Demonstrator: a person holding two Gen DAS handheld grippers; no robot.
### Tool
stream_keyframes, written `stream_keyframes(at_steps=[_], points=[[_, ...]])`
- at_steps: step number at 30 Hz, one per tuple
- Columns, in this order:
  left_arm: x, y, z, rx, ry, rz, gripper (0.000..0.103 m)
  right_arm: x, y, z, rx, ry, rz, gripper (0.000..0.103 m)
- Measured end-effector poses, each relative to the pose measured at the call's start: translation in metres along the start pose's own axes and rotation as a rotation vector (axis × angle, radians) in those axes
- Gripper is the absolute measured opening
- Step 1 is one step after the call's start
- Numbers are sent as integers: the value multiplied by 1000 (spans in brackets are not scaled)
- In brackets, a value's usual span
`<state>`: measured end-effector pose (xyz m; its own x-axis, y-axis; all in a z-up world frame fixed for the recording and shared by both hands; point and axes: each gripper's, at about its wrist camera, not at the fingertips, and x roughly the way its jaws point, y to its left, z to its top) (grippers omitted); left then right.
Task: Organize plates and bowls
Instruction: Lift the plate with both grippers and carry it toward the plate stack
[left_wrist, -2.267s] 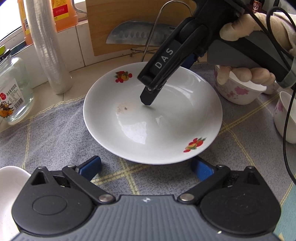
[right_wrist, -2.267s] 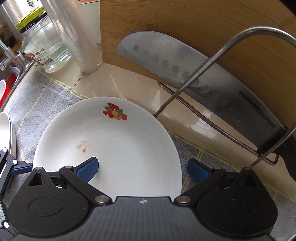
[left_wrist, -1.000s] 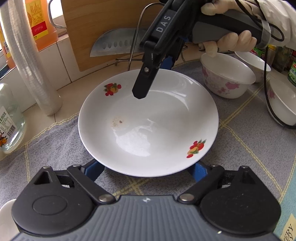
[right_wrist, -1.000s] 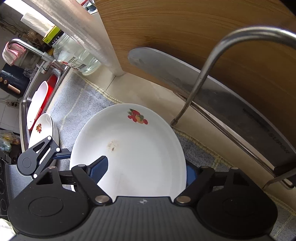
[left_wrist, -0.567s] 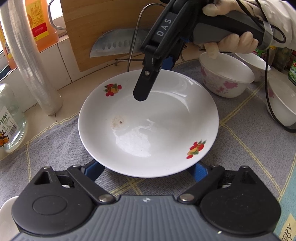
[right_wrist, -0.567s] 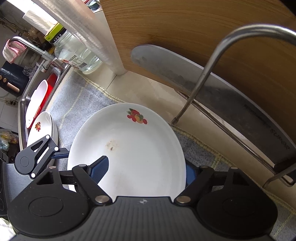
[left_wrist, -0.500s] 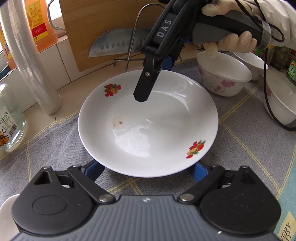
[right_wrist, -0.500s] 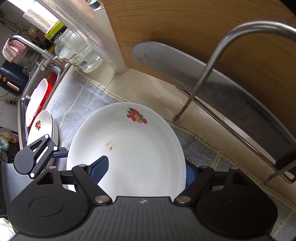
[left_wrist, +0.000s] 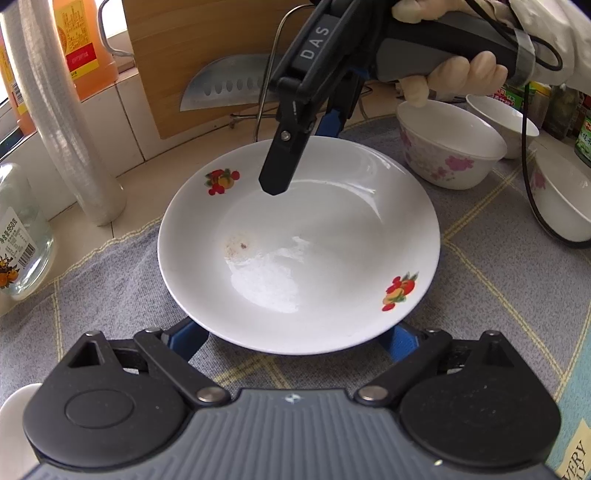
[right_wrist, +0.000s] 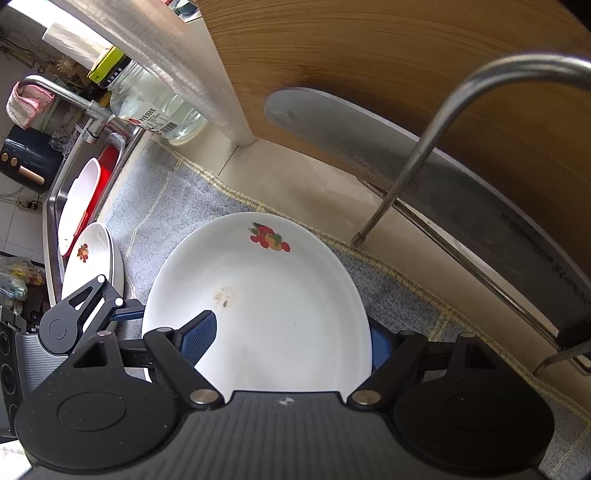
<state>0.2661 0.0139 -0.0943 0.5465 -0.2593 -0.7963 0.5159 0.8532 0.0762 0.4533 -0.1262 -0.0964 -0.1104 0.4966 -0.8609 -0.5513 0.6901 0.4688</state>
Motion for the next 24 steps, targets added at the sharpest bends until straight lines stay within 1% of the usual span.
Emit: stream_keyframes(at_steps=[4,13,24], points=[[-2,0,-1,3,2,3,96,0,4,-2,-18,-1,-22,87],[-9,-2,0,6,-2,14,95,-2,15,-8,-41,-11,-41,87],[-28,-5,-2,-18,-16,25,95,-13,30,-13,-68,-30,-42,87]])
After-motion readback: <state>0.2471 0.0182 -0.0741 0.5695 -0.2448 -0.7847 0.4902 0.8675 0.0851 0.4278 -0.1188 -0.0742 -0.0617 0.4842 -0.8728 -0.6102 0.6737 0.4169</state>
